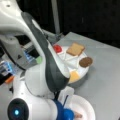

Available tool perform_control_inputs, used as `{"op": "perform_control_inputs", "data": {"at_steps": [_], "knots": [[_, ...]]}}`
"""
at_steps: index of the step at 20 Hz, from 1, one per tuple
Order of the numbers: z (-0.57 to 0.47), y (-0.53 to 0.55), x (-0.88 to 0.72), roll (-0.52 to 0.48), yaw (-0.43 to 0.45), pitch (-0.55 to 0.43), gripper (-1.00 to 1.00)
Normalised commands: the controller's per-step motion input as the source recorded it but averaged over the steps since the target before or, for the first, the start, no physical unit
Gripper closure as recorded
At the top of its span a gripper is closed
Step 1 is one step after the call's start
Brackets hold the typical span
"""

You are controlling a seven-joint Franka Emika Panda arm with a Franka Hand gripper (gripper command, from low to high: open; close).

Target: Ingredient selection for cheeseburger or sandwich

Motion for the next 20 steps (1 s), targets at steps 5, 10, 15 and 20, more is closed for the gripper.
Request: {"op": "perform_control_inputs", "data": {"at_steps": [5, 10, 15, 20], "knots": [[-0.02, -0.14, 0.17, -0.082, 0.232, 0.043, 1.00], [0.00, -0.10, 0.19, -0.062, 0.189, 0.064, -1.00], [0.01, -0.07, 0.20, -0.058, 0.183, 0.075, -1.00], [0.02, -0.07, 0.21, -0.051, 0.203, 0.073, -1.00]]}}
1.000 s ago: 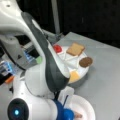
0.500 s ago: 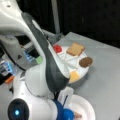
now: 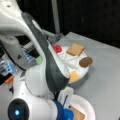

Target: Ingredient selection for cheeseburger or sandwich

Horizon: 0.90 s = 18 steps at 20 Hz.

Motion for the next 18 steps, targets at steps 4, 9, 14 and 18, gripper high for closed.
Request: {"op": "perform_control_inputs", "data": {"at_steps": [4, 9, 14, 18], "knots": [[0.09, -0.15, 0.21, -0.054, 0.260, 0.089, -1.00], [0.18, -0.19, 0.17, -0.067, 0.264, 0.122, -1.00], [0.34, -0.01, -0.01, -0.129, 0.103, 0.192, -1.00], [0.30, 0.23, -0.14, -0.195, -0.051, 0.173, -1.00]]}}
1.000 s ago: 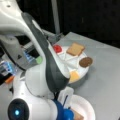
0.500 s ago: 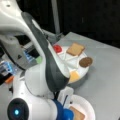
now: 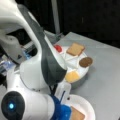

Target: Ingredient selection for cheeseburger or sandwich

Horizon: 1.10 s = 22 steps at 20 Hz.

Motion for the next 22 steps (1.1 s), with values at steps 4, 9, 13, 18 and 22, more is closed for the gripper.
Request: {"op": "perform_control_inputs", "data": {"at_steps": [4, 9, 13, 18, 22], "knots": [[0.24, 0.36, -0.27, -0.271, -0.120, 0.122, -1.00], [0.18, 0.38, -0.41, -0.359, -0.162, 0.097, -1.00], [0.20, 0.41, -0.54, -0.399, -0.116, 0.048, -1.00], [0.19, 0.42, -0.63, -0.427, -0.081, -0.032, -1.00], [0.02, 0.35, -0.54, -0.382, -0.091, -0.083, -1.00]]}}
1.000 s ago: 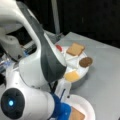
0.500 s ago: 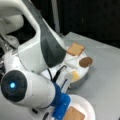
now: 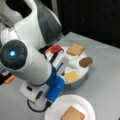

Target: Ingredient selection for cheeseburger or sandwich

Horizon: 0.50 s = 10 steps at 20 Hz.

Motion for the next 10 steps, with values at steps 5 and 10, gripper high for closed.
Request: {"op": "perform_control_inputs", "data": {"at_steps": [5, 10], "knots": [[-0.06, 0.35, -0.45, -0.457, -0.126, -0.042, -1.00], [-0.09, 0.44, -0.42, -0.399, 0.019, -0.096, -1.00]]}}
